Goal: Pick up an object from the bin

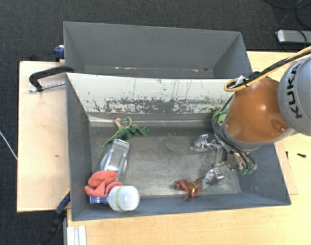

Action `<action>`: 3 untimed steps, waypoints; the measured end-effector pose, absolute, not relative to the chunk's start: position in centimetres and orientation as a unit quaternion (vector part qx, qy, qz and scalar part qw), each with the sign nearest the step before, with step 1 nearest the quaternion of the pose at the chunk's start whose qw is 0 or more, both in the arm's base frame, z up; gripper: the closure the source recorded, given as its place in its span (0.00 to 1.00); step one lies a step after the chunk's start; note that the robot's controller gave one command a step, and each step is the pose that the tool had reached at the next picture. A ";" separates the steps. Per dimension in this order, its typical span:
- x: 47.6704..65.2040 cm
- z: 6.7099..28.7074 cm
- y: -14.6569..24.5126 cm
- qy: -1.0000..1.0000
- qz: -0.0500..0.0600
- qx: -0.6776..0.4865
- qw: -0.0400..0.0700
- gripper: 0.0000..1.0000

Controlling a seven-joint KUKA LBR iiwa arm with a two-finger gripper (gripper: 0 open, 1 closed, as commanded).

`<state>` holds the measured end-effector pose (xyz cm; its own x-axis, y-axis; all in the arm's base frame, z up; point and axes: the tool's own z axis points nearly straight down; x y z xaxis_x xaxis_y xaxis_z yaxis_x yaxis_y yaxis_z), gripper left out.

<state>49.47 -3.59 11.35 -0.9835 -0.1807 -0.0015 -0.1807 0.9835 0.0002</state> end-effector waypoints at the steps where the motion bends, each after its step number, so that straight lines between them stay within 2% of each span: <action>1: 50.1 8.1 -2.1 0.992 0.000 -0.129 0.000 0.00; 2: 49.1 7.3 -2.5 0.981 0.000 -0.193 -0.012 1.00; 3: 49.1 7.3 -2.4 0.981 0.000 -0.193 -0.012 1.00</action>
Offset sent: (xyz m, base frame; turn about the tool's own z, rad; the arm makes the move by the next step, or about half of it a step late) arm -0.0006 0.0131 -0.0435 -0.2082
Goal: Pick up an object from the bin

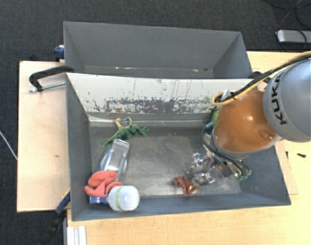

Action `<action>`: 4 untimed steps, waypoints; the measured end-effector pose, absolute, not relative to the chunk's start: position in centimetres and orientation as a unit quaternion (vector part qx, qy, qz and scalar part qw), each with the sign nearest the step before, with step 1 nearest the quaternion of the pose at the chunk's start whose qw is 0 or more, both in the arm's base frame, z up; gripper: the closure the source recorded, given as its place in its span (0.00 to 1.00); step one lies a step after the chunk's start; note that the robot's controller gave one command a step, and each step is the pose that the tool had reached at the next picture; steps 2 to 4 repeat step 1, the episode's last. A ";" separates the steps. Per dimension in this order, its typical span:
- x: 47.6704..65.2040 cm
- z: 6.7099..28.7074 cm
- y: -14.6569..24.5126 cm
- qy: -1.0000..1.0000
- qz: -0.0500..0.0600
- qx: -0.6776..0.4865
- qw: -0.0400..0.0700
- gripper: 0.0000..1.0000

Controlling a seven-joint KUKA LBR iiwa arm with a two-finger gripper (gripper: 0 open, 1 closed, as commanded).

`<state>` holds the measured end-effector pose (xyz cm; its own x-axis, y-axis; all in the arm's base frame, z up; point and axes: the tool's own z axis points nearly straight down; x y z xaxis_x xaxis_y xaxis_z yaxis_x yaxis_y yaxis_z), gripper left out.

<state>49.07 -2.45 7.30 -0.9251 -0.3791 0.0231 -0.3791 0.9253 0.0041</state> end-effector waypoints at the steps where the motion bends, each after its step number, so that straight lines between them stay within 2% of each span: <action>1: 49.1 7.6 -2.4 -0.981 0.000 0.193 0.008 1.00; 4: 49.1 7.6 -2.4 -0.981 0.000 0.193 0.008 1.00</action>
Offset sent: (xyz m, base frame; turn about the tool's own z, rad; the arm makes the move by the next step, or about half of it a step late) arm -0.0002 0.0000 0.0344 0.0000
